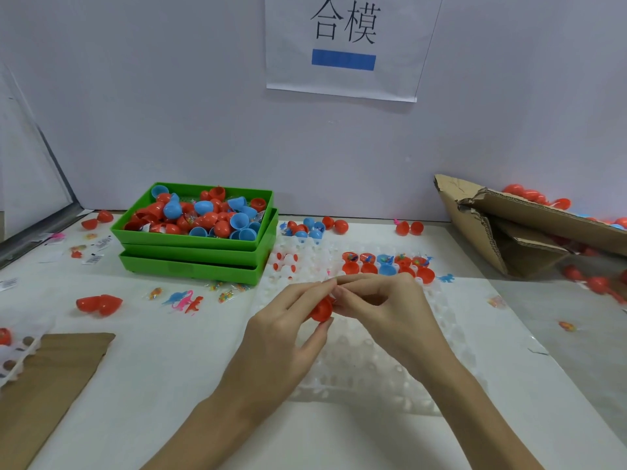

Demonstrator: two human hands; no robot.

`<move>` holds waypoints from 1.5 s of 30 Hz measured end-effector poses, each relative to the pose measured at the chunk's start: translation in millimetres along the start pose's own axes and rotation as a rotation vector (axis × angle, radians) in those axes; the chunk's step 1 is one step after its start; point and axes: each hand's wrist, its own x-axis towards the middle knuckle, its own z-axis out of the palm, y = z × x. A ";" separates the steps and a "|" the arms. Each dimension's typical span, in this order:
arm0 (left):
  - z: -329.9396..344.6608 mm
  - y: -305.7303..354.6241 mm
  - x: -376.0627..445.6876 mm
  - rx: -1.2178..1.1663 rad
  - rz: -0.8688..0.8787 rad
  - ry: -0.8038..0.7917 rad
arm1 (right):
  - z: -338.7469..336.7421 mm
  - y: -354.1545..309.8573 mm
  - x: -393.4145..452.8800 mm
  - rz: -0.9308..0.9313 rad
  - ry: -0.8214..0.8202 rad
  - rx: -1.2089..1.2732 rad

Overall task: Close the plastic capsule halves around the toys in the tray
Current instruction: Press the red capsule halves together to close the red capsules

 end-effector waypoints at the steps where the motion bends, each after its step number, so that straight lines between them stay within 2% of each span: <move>1: 0.0 0.5 -0.1 -0.014 -0.008 0.000 | -1.4 0.1 -0.5 0.032 0.011 0.069; 6: 0.4 1.4 0.5 -0.103 -0.074 0.030 | 4.4 -3.3 -2.0 0.093 0.075 0.215; 9: -1.5 3.0 2.6 -0.236 -0.189 0.049 | 7.7 -5.0 -2.8 0.188 0.004 0.294; 13: -4.6 0.5 5.3 -0.372 -0.321 0.036 | 8.7 -4.2 -4.4 0.173 -0.061 0.363; 21: -11.9 -7.6 10.8 -0.407 -0.397 0.019 | 15.3 -2.8 -4.8 0.041 -0.055 0.211; 26: -16.0 -6.5 13.2 -0.270 -0.325 0.089 | 17.2 -3.0 -5.9 -0.105 -0.033 -0.045; 33: -17.4 -8.7 10.9 -0.184 -0.233 0.133 | 20.2 -5.8 -9.1 -0.143 -0.091 -0.050; 39: -19.9 -9.3 10.3 -0.059 -0.041 0.097 | 18.0 -5.2 -8.3 -0.138 -0.088 -0.038; 42: -19.2 -8.1 11.4 -0.064 -0.040 0.121 | 16.6 -4.6 -8.3 -0.158 -0.077 -0.018; 45: -19.7 -9.4 12.1 -0.163 -0.122 0.143 | 16.6 -4.4 -7.4 -0.164 -0.074 0.016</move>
